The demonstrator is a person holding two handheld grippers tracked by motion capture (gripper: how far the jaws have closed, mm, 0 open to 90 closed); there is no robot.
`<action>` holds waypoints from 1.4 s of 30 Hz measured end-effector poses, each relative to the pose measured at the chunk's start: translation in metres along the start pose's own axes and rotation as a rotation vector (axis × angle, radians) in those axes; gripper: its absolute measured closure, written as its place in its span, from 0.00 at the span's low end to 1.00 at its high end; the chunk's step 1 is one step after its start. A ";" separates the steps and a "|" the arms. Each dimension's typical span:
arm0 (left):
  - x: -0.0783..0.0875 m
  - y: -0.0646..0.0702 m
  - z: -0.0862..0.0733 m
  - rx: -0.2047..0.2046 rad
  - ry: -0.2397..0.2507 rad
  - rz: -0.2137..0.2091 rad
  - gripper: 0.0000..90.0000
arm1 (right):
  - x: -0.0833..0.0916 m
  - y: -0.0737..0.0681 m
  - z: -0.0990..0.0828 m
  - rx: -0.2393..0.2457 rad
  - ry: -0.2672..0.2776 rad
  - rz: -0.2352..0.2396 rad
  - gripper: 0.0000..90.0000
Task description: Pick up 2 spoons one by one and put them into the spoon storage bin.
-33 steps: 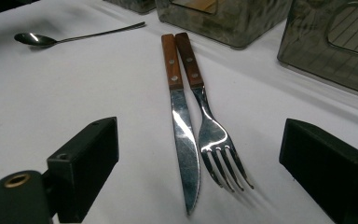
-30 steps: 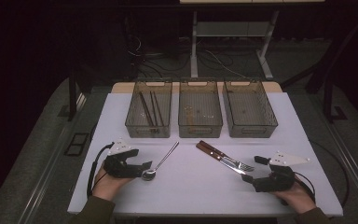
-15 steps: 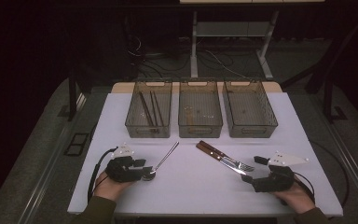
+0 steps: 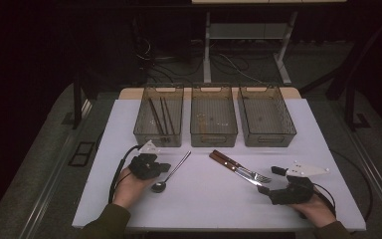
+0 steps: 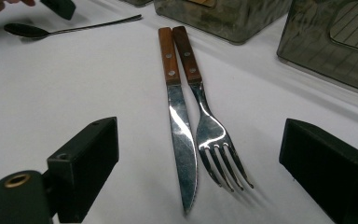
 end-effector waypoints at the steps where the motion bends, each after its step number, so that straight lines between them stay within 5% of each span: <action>1: -0.003 -0.001 0.003 0.004 0.000 0.001 1.00 | 0.000 0.000 0.000 -0.001 0.000 0.000 0.12; 9: -0.024 -0.001 0.007 0.000 -0.028 -0.015 1.00 | 0.002 0.001 0.000 -0.002 0.006 -0.005 0.12; 19: -0.027 0.003 0.005 -0.012 -0.050 -0.046 1.00 | 0.002 0.000 0.000 -0.003 0.003 -0.003 0.12; 36: -0.034 0.032 0.006 -0.065 -0.099 -0.164 1.00 | 0.002 0.000 0.000 0.001 0.003 0.000 0.12; 42: -0.036 0.037 0.007 -0.091 -0.112 -0.176 1.00 | 0.002 0.000 0.000 0.001 0.003 0.001 0.12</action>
Point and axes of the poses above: each handheld gripper's, and its own axes: x roughly backward along the jaws, z roughly out of its top, y roughly to its right, the point moved 8 cm from there along -x, roughly forward along the jaws, and after that the axes turned 12 degrees about y, right-handed, at the moved point
